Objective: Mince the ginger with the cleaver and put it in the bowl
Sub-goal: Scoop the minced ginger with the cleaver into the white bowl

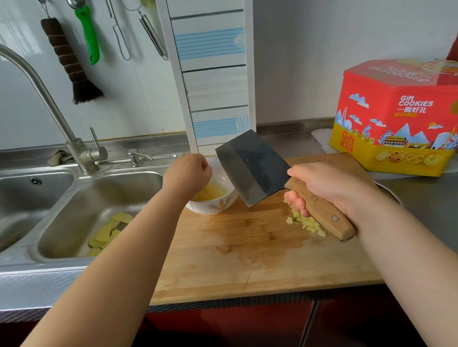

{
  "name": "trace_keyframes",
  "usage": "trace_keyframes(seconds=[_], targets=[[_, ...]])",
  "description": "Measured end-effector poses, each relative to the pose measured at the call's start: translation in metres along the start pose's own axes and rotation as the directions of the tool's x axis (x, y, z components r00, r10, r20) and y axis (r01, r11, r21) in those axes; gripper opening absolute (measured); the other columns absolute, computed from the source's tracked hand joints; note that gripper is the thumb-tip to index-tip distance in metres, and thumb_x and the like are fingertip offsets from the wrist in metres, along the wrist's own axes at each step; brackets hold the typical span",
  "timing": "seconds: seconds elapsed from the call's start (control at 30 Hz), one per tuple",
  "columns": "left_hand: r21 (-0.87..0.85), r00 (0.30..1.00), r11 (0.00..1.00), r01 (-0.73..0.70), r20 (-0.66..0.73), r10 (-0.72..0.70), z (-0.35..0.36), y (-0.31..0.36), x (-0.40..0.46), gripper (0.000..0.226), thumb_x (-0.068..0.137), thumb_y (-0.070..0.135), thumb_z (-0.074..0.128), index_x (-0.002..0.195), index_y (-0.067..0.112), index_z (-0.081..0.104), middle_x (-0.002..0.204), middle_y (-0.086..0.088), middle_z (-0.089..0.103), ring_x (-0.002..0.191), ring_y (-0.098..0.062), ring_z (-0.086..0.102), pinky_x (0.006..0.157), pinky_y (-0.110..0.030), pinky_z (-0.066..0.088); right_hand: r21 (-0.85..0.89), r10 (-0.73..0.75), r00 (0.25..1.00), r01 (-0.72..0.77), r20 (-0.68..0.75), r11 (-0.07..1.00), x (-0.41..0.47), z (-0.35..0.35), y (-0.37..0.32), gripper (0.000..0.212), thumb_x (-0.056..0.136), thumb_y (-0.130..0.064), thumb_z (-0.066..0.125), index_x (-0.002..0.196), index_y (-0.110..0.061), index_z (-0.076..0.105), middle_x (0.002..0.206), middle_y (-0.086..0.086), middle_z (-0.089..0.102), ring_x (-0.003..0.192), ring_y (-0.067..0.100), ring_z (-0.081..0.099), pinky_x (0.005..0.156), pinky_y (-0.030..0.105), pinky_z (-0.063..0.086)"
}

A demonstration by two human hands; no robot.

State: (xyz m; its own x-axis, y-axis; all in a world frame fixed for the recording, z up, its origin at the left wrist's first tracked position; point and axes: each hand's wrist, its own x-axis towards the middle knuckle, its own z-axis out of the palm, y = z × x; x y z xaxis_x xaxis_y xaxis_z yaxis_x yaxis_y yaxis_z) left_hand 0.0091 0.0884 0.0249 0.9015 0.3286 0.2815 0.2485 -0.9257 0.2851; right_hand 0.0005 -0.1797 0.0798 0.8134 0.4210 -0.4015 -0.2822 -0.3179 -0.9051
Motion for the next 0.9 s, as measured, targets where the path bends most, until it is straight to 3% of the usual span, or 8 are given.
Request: trace_keyframes(seconds=[0.1, 0.23, 0.37, 0.43, 0.53, 0.63, 0.77, 0.9], targets=[[-0.067, 1.000, 0.998, -0.015, 0.017, 0.016, -0.002, 0.001, -0.003, 0.021, 0.093, 0.023, 0.052, 0.087, 0.013, 0.069, 0.082, 0.002, 0.064, 0.079, -0.019, 0.060, 0.067, -0.031, 0.049, -0.043, -0.044, 0.999, 0.043, -0.023, 0.998, -0.006, -0.004, 0.001, 0.016, 0.102, -0.025, 0.038, 0.102, -0.017, 0.053, 0.060, 0.006, 0.057, 0.045, 0.014, 0.050, 0.042, 0.023, 0.046], [-0.229, 0.999, 0.973, 0.016, 0.052, -0.004, -0.005, 0.002, -0.007, 0.013, 0.090, 0.016, 0.061, 0.093, 0.016, 0.074, 0.087, 0.009, 0.065, 0.083, -0.010, 0.059, 0.072, -0.025, 0.045, -0.088, -0.092, 0.994, 0.087, -0.050, 0.992, -0.012, -0.007, 0.006, 0.018, 0.103, -0.025, 0.038, 0.099, -0.017, 0.053, 0.062, 0.007, 0.057, 0.047, 0.016, 0.051, 0.043, 0.024, 0.046], [-0.157, 0.996, 0.987, 0.042, 0.090, -0.028, -0.007, 0.003, -0.006, 0.003, 0.082, 0.019, 0.069, 0.080, 0.018, 0.068, 0.080, 0.009, 0.064, 0.078, -0.014, 0.060, 0.063, -0.026, 0.046, -0.123, -0.146, 0.987, 0.137, -0.069, 0.983, -0.016, -0.010, 0.012, 0.016, 0.103, -0.027, 0.039, 0.104, -0.020, 0.053, 0.063, 0.007, 0.058, 0.049, 0.016, 0.052, 0.045, 0.026, 0.047], [-0.120, 0.997, 0.993, 0.012, 0.082, -0.002, -0.008, 0.007, -0.006, 0.015, 0.082, 0.010, 0.065, 0.077, 0.022, 0.058, 0.082, 0.006, 0.059, 0.079, -0.017, 0.056, 0.059, -0.024, 0.039, -0.121, -0.166, 0.984, 0.157, -0.069, 0.980, -0.018, -0.013, 0.013, 0.016, 0.103, -0.028, 0.041, 0.109, -0.022, 0.054, 0.062, 0.006, 0.058, 0.049, 0.016, 0.052, 0.046, 0.026, 0.047], [-0.067, 0.990, 0.997, -0.028, 0.133, 0.036, -0.011, 0.014, -0.008, 0.035, 0.079, -0.008, 0.046, 0.085, 0.023, 0.060, 0.099, 0.005, 0.058, 0.095, -0.018, 0.055, 0.072, -0.026, 0.043, -0.151, -0.194, 0.979, 0.182, -0.067, 0.972, -0.022, -0.018, 0.014, 0.013, 0.102, -0.028, 0.042, 0.105, -0.025, 0.054, 0.061, 0.005, 0.059, 0.050, 0.016, 0.053, 0.048, 0.028, 0.048], [0.004, 0.978, 0.996, -0.084, 0.190, 0.082, -0.013, 0.020, -0.010, 0.051, 0.078, -0.012, 0.039, 0.097, 0.024, 0.069, 0.110, 0.006, 0.059, 0.104, -0.016, 0.054, 0.085, -0.030, 0.047, -0.146, -0.203, 0.976, 0.191, -0.074, 0.971, -0.028, -0.025, 0.018, 0.014, 0.102, -0.027, 0.042, 0.097, -0.025, 0.055, 0.060, 0.006, 0.058, 0.050, 0.017, 0.052, 0.049, 0.029, 0.048], [0.010, 0.988, 0.997, -0.079, 0.130, 0.077, -0.014, 0.028, -0.008, 0.045, 0.083, -0.011, 0.040, 0.090, 0.022, 0.069, 0.100, 0.006, 0.059, 0.091, -0.014, 0.052, 0.077, -0.027, 0.042, -0.093, -0.184, 0.977, 0.175, -0.107, 0.980, -0.037, -0.037, 0.025, 0.018, 0.103, -0.028, 0.042, 0.087, -0.030, 0.050, 0.059, 0.005, 0.057, 0.049, 0.015, 0.051, 0.048, 0.028, 0.047], [0.042, 0.984, 0.995, -0.090, 0.158, 0.082, -0.013, 0.029, -0.004, 0.037, 0.083, -0.005, 0.049, 0.085, 0.029, 0.063, 0.101, 0.004, 0.062, 0.088, -0.014, 0.054, 0.073, -0.026, 0.041, -0.074, -0.177, 0.974, 0.168, -0.140, 0.983, -0.037, -0.054, 0.032, 0.010, 0.103, -0.030, 0.043, 0.109, -0.030, 0.051, 0.059, 0.005, 0.057, 0.048, 0.016, 0.051, 0.046, 0.027, 0.047]])
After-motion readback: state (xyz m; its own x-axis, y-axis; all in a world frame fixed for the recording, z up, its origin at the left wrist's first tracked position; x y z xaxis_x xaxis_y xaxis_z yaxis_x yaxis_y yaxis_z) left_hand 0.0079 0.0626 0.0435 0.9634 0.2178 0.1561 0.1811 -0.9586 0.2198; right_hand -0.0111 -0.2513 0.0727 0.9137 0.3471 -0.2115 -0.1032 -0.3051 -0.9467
